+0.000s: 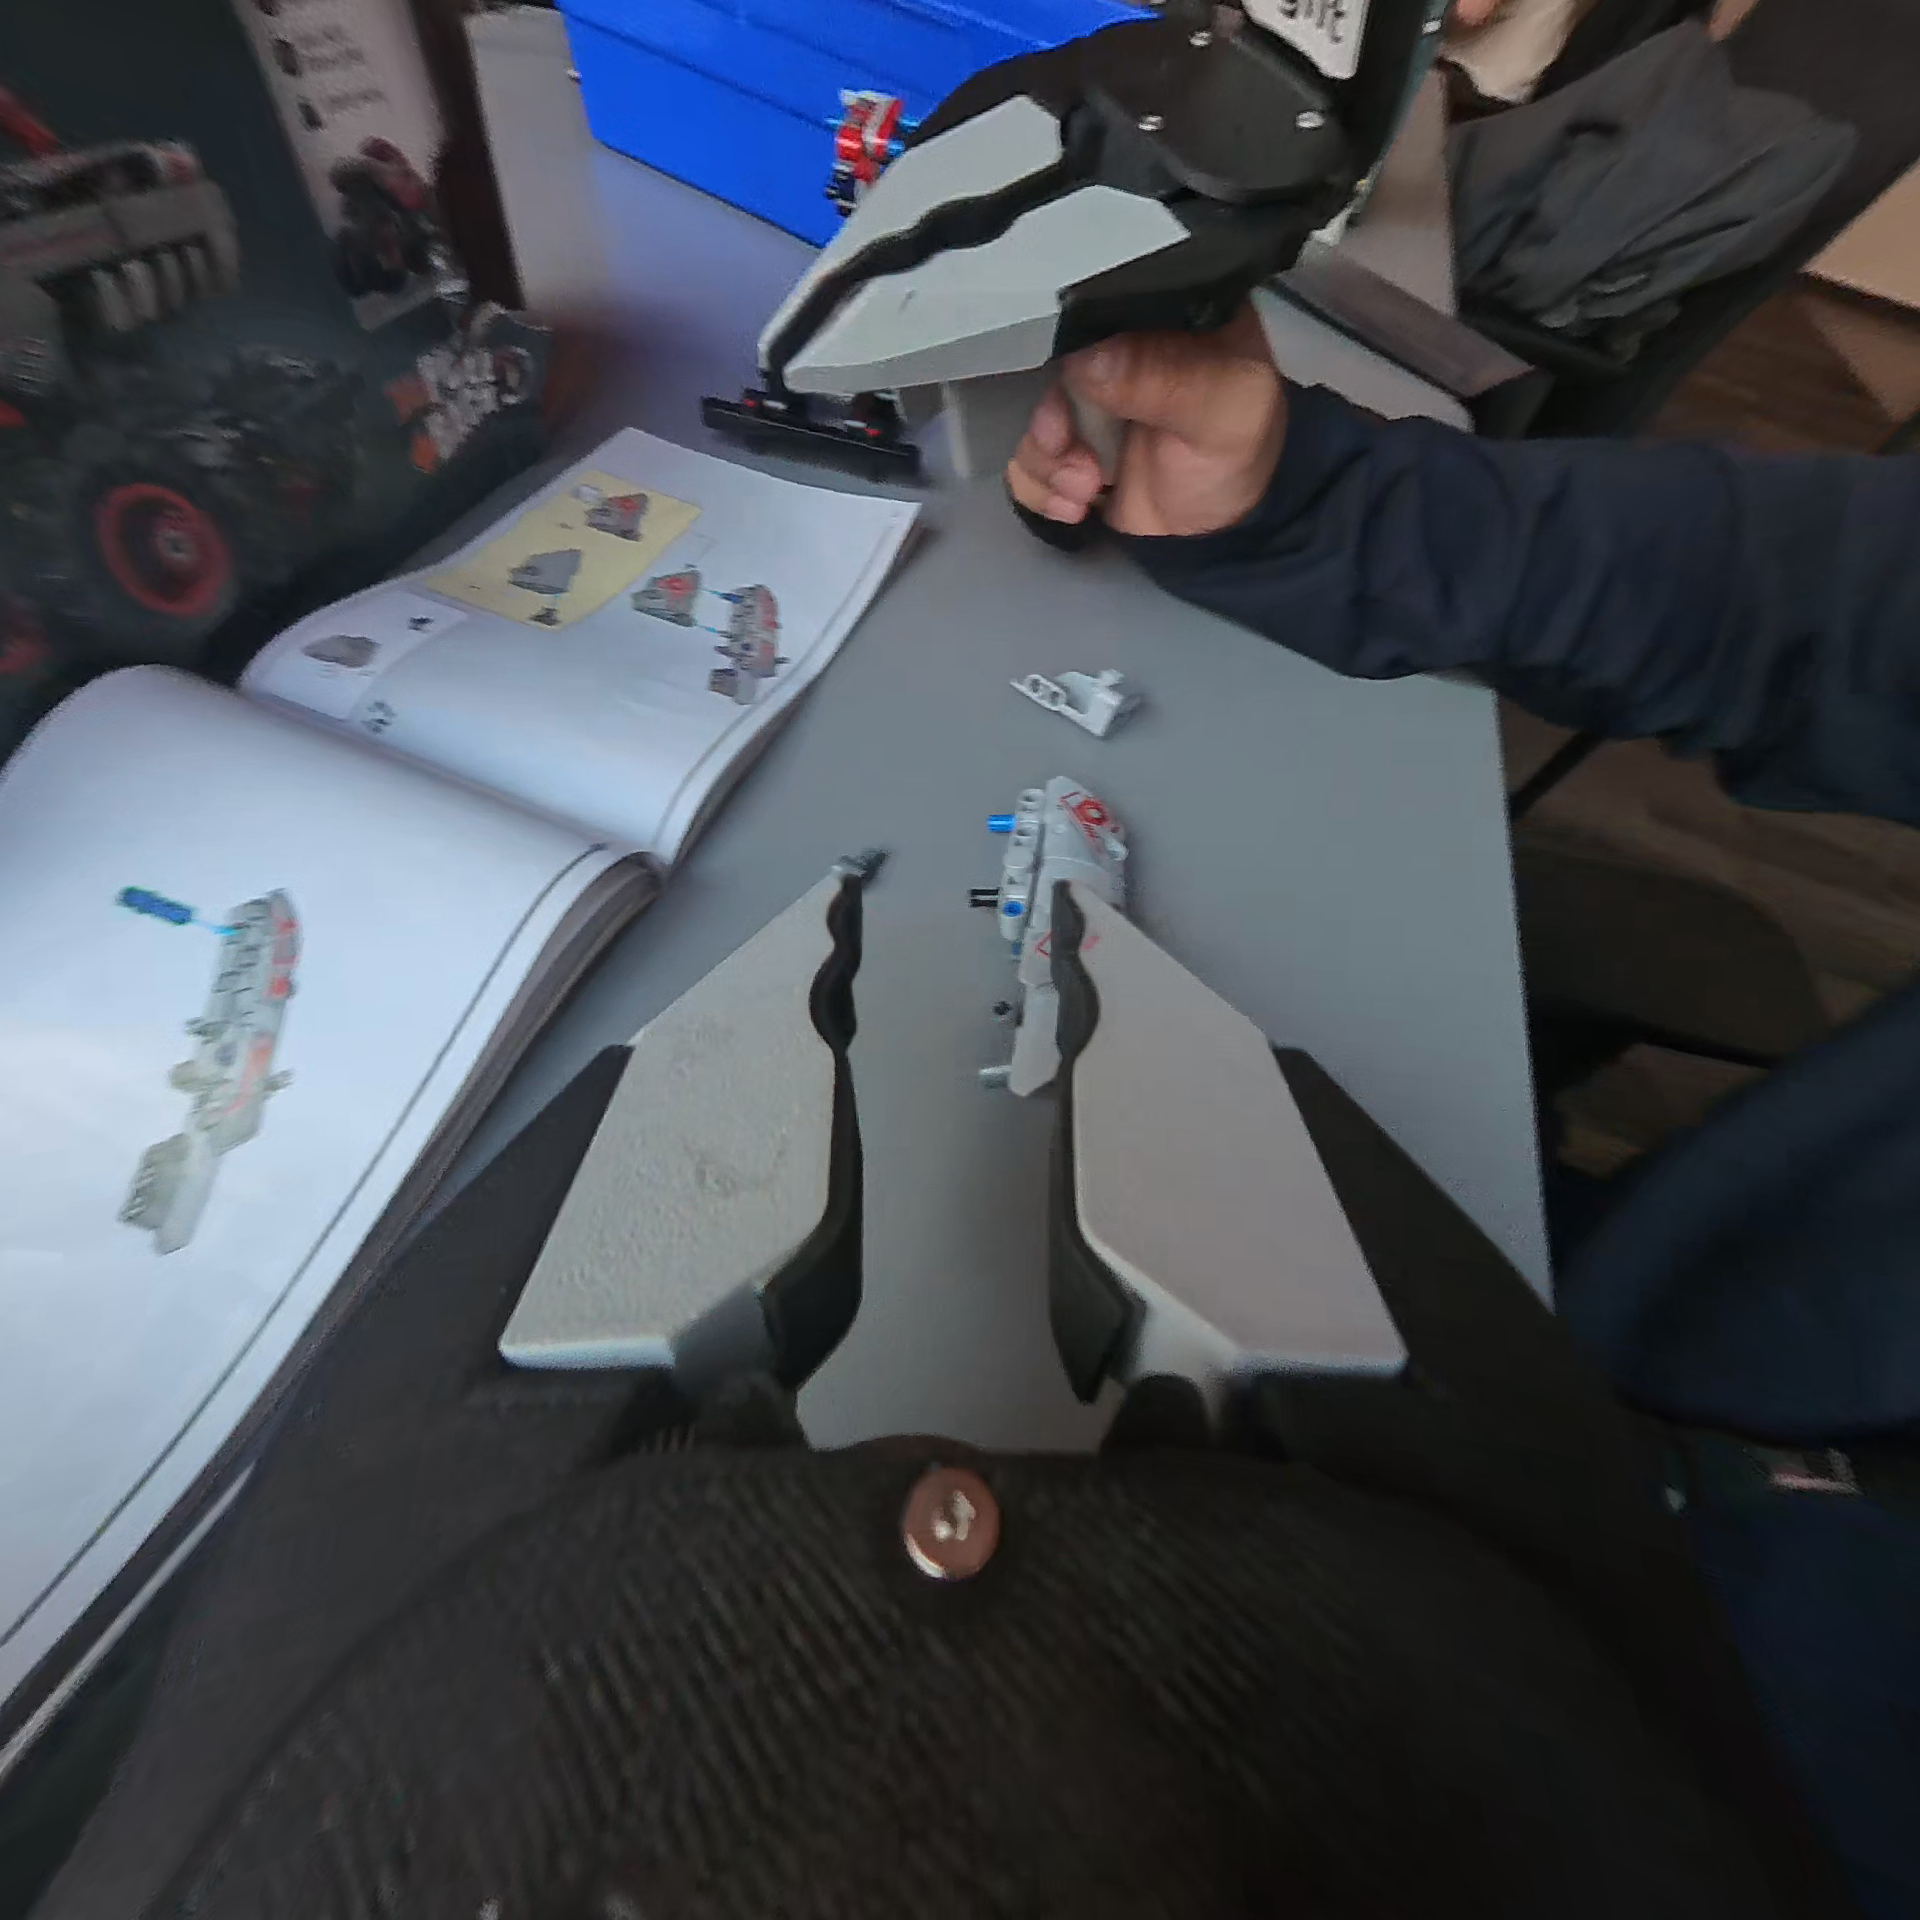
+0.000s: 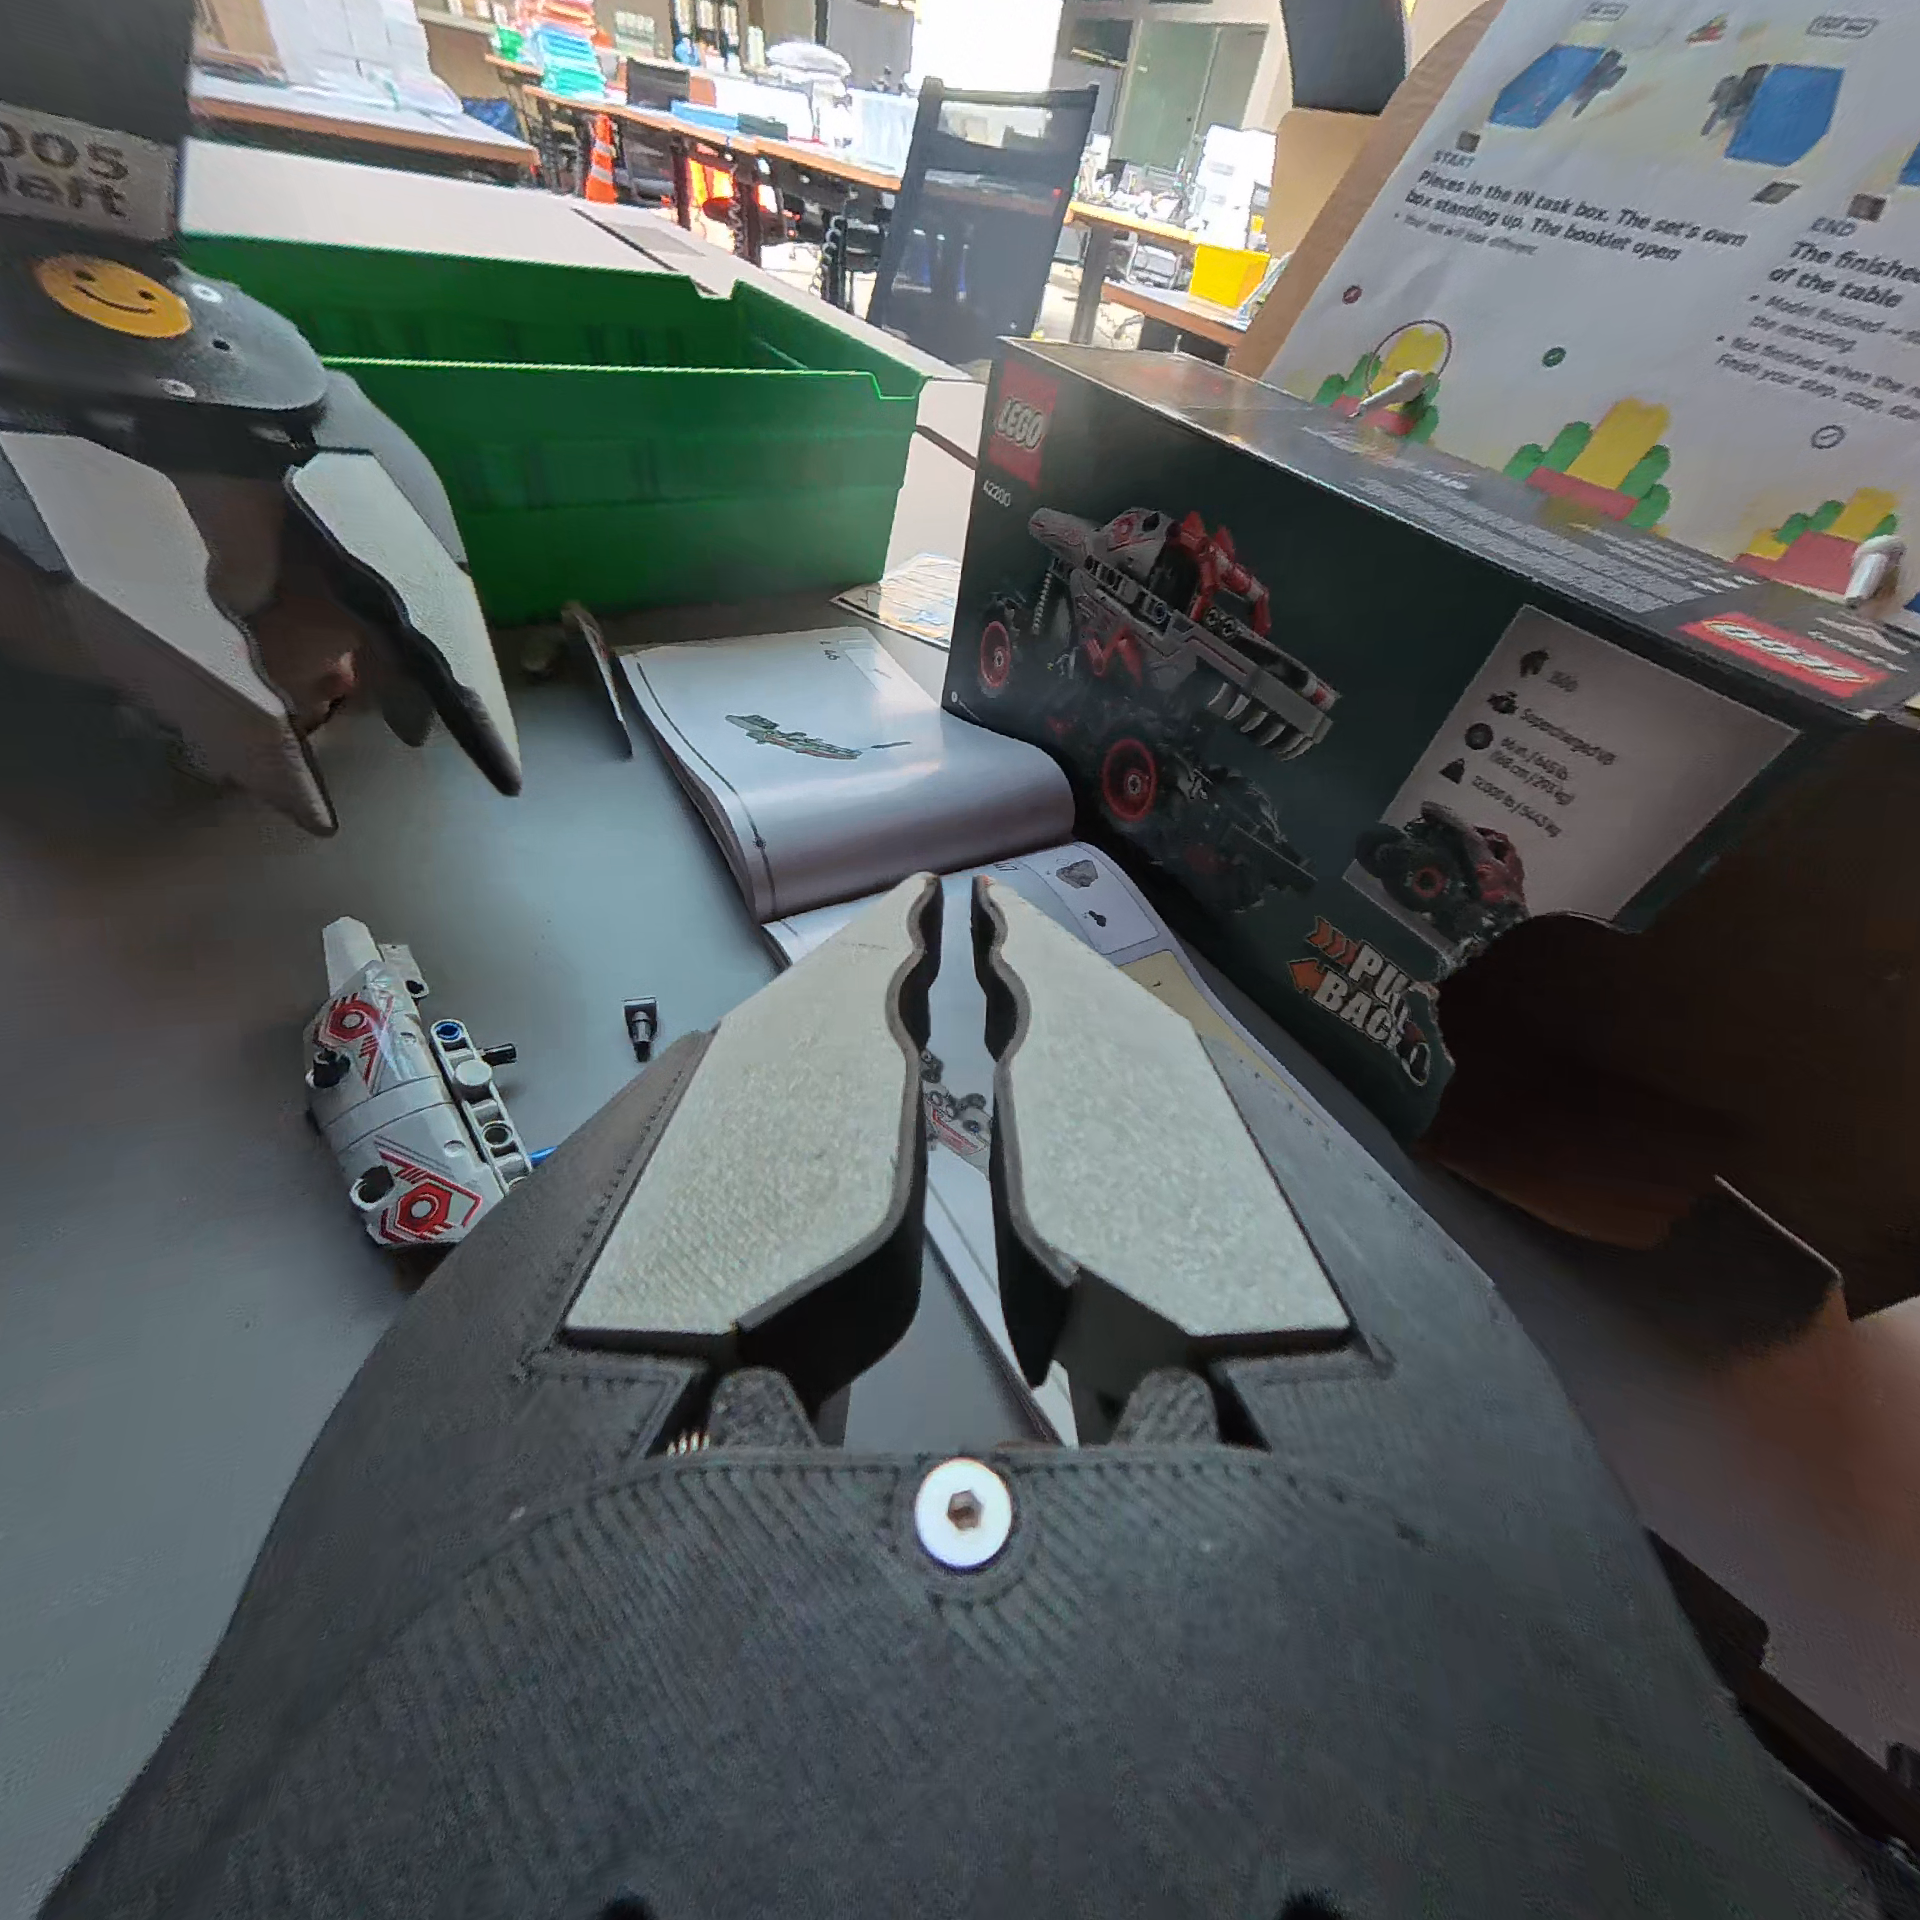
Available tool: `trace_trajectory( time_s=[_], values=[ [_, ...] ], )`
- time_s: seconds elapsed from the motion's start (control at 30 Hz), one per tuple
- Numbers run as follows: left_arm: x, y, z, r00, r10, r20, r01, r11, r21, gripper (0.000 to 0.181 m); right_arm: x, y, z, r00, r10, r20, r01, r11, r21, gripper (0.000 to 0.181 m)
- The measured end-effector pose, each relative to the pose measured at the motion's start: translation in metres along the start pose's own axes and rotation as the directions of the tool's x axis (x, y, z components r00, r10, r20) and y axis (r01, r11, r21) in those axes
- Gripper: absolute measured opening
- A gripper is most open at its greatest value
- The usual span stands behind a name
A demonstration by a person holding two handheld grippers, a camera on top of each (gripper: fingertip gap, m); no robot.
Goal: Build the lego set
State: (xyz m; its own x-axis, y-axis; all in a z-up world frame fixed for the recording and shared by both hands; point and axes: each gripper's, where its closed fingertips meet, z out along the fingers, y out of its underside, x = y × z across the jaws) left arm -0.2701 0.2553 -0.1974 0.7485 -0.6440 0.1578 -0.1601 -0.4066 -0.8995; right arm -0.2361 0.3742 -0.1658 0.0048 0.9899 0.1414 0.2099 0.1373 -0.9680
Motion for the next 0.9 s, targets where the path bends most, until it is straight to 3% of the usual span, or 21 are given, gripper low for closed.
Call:
trace_trajectory(
  time_s=[0.23, 0.57, 0.9],
  values=[
    [-0.013, -0.002, -0.002, 0.995, 0.045, 0.089, -0.048, 0.999, 0.025, 0.026, 0.007, 0.014, 0.004, 0.998, 0.001, -0.064, -0.006, 0.996, -0.085, 0.0],
    [-0.013, -0.009, -0.007, 0.994, 0.034, 0.107, -0.041, 0.997, 0.062, 0.0, -0.015, 0.02, 0.017, 0.998, -0.018, 0.054, 0.024, 0.992, -0.124, 0.0],
    [-0.018, 0.003, 0.004, 0.995, 0.023, 0.097, -0.023, 1.0, 0.001, 0.0, -0.021, 0.017, 0.015, 0.988, 0.06, 0.146, -0.047, 0.995, -0.09, 0.0]
  ],
)
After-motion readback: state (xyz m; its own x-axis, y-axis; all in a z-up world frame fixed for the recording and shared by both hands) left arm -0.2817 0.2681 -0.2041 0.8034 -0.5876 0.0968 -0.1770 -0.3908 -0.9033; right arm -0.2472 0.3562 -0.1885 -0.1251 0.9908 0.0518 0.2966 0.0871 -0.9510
